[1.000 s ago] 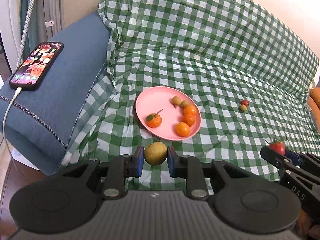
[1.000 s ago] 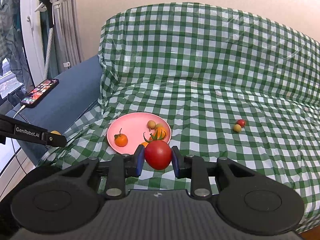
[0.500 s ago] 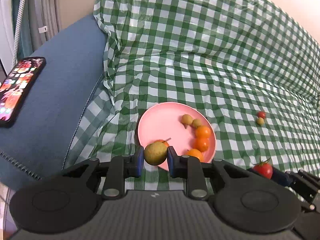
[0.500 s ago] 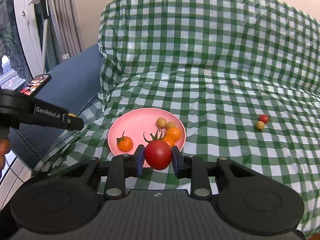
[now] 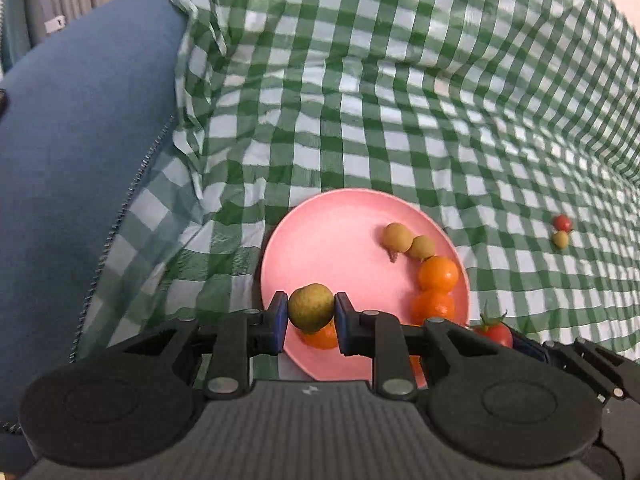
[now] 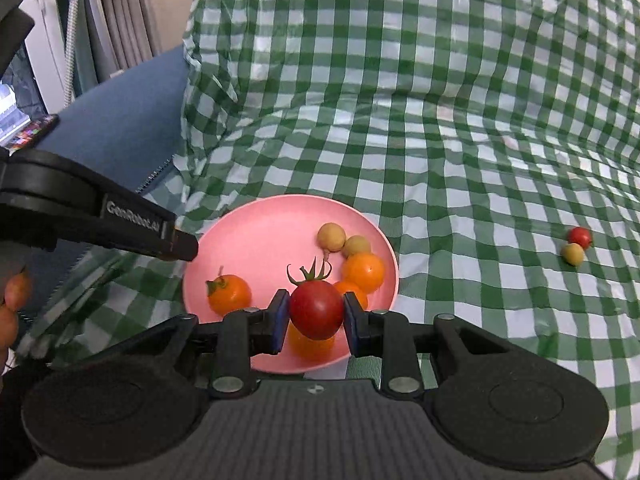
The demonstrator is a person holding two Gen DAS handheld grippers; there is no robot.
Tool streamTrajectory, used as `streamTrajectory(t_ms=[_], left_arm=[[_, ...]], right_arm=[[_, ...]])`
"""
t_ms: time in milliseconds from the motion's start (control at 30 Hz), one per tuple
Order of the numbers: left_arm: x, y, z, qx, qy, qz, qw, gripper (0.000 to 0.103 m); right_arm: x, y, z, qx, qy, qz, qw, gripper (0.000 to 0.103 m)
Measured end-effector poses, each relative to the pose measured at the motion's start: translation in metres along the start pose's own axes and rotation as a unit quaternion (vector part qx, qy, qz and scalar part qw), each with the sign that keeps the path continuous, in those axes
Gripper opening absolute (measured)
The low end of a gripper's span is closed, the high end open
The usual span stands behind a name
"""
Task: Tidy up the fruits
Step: 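Open both tools to release the tomato and yellow fruit onto the plate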
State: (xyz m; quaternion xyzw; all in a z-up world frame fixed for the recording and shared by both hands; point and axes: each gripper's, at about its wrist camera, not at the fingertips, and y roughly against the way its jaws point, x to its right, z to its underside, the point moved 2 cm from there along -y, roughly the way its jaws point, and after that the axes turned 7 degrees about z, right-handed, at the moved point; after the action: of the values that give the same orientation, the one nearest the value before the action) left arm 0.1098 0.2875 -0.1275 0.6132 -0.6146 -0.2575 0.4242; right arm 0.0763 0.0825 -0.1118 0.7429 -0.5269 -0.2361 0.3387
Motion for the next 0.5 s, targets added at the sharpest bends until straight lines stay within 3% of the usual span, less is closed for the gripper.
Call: streamTrajectory(t_ms=[233, 500], left_arm=[[0.003, -0.043, -0.001, -0.029, -0.008, -0.005, 0.9995, 0.027], [0.003, -0.06, -0.007, -0.034, -0.019, -0.013, 0.9992, 0.027]], right_arm=[[-0.001, -0.037, -0.001, -0.016, 0.014, 0.0, 1.0, 0.03], [-0.004, -0.055, -0.002, -0.021, 0.02, -0.003, 1.0, 0.03]])
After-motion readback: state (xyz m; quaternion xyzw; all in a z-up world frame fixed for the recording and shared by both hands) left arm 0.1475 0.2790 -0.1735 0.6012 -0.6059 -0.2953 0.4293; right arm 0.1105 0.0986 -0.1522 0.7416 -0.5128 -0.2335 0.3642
